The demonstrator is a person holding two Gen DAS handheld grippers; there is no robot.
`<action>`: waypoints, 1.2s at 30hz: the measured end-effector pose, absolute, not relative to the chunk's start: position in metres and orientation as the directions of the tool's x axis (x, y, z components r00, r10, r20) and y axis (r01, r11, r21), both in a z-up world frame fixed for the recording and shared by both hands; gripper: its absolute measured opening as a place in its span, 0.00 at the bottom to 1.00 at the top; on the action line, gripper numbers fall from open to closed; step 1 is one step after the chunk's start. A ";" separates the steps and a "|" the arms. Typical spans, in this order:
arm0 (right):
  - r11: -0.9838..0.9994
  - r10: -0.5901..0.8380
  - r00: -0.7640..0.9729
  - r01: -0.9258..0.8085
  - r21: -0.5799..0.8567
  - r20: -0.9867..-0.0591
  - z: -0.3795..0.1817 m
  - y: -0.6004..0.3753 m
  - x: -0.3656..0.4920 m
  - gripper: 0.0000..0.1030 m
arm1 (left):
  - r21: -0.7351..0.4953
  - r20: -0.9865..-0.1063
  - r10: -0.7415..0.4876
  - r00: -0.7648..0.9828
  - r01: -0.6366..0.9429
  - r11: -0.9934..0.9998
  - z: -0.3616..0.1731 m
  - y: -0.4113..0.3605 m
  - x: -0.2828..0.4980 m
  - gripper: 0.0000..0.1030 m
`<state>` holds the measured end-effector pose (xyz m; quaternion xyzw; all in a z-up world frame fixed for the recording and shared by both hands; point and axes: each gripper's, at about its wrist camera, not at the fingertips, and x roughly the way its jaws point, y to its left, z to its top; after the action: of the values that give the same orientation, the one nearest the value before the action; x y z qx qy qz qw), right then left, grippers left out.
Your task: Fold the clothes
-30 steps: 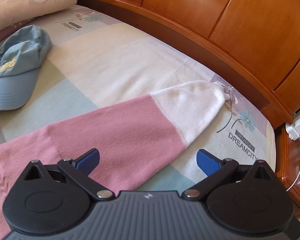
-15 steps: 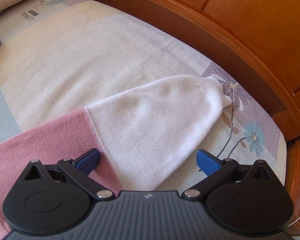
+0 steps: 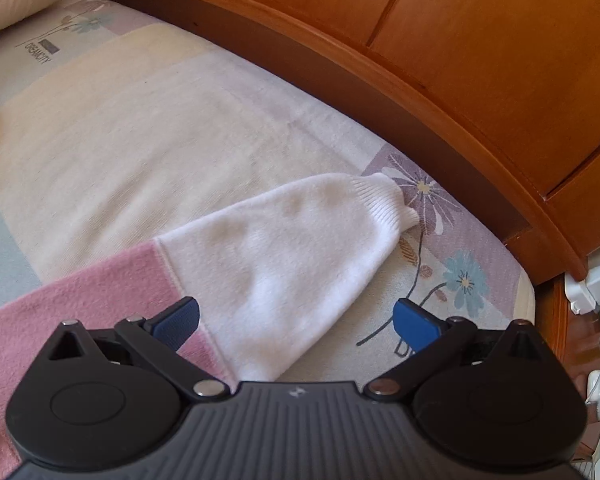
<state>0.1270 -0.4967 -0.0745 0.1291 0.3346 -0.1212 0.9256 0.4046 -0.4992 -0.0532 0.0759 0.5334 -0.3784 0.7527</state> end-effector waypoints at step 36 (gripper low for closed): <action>0.901 -0.121 0.726 0.366 0.232 -0.677 -0.082 -0.514 0.125 1.00 | -0.253 -0.877 -0.470 0.099 0.737 0.627 -0.063 -0.579 0.382 0.99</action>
<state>0.1249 -0.5144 -0.0822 0.1775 0.3452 -0.1333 0.9119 0.3825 -0.5792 -0.0634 0.1263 0.5292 -0.4130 0.7303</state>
